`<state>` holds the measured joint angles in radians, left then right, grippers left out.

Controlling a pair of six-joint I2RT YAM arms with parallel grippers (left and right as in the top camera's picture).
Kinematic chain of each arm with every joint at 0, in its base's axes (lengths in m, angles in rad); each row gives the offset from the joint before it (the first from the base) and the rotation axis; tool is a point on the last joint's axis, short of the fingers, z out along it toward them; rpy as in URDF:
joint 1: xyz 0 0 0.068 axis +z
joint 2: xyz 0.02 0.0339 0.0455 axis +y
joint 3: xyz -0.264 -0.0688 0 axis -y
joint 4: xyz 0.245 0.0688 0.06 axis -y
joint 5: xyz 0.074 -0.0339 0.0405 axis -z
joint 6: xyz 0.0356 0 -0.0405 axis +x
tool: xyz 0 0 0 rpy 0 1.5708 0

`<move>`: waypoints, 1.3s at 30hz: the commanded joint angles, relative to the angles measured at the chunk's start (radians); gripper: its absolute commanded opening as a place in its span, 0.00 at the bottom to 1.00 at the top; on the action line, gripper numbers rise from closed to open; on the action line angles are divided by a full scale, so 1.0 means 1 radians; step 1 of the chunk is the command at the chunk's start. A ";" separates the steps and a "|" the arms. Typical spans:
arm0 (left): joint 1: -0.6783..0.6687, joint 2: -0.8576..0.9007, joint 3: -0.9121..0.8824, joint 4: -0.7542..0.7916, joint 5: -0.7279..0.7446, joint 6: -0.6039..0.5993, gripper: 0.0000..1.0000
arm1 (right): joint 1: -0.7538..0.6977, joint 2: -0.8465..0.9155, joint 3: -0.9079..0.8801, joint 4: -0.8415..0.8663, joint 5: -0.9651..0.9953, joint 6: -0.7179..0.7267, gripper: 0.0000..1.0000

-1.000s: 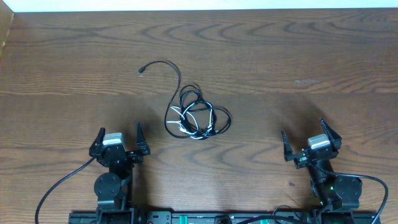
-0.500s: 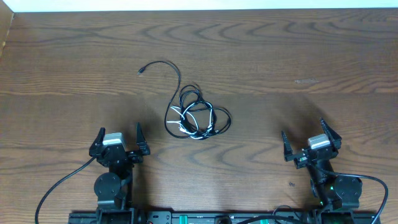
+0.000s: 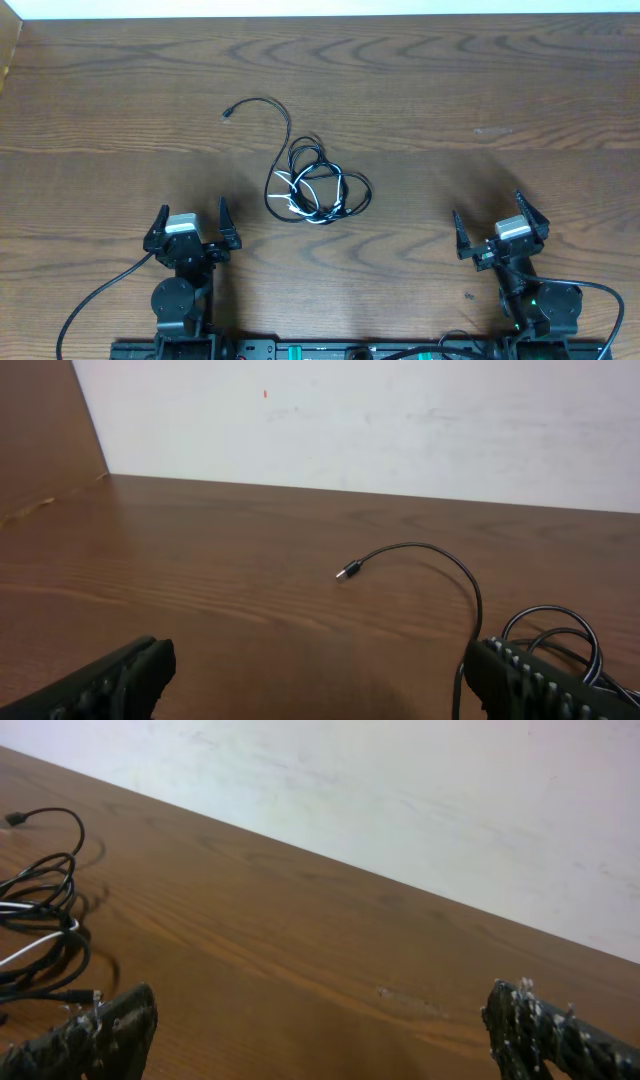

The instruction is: Untangle cables

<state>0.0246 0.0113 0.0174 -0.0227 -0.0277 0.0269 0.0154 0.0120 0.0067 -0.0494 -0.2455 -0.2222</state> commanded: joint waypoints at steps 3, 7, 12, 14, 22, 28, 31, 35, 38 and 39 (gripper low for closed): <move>0.004 0.008 -0.013 -0.048 -0.009 0.006 0.98 | 0.005 -0.005 -0.001 -0.006 0.004 0.012 0.99; 0.004 0.013 -0.013 -0.048 -0.009 0.006 0.98 | 0.005 -0.005 -0.001 -0.006 0.004 0.012 0.99; 0.004 0.013 -0.013 -0.048 -0.009 0.006 0.98 | 0.005 -0.005 -0.001 -0.006 0.004 0.012 0.99; 0.004 0.013 -0.013 -0.048 -0.009 0.006 0.98 | 0.005 -0.005 -0.001 -0.006 0.004 0.012 0.99; 0.004 0.018 -0.013 -0.047 -0.028 0.108 0.98 | 0.005 -0.005 -0.001 -0.006 0.004 0.012 0.99; 0.004 0.019 -0.013 -0.047 -0.028 0.108 0.98 | 0.005 -0.005 -0.001 -0.006 0.004 0.012 0.99; 0.004 0.019 -0.013 -0.047 -0.028 0.108 0.98 | 0.005 -0.005 -0.001 -0.006 0.004 0.012 0.99; 0.004 0.019 -0.013 -0.046 -0.028 0.108 0.98 | 0.005 -0.005 -0.001 0.008 0.007 0.010 0.99; 0.004 0.019 -0.013 -0.046 -0.027 0.107 0.98 | 0.005 -0.005 -0.001 -0.008 0.034 -0.003 0.99; 0.004 0.019 -0.013 -0.046 -0.025 0.107 0.98 | 0.005 -0.005 -0.001 -0.008 0.034 -0.003 0.99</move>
<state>0.0246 0.0257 0.0174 -0.0223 -0.0284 0.1135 0.0154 0.0120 0.0067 -0.0502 -0.2340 -0.2230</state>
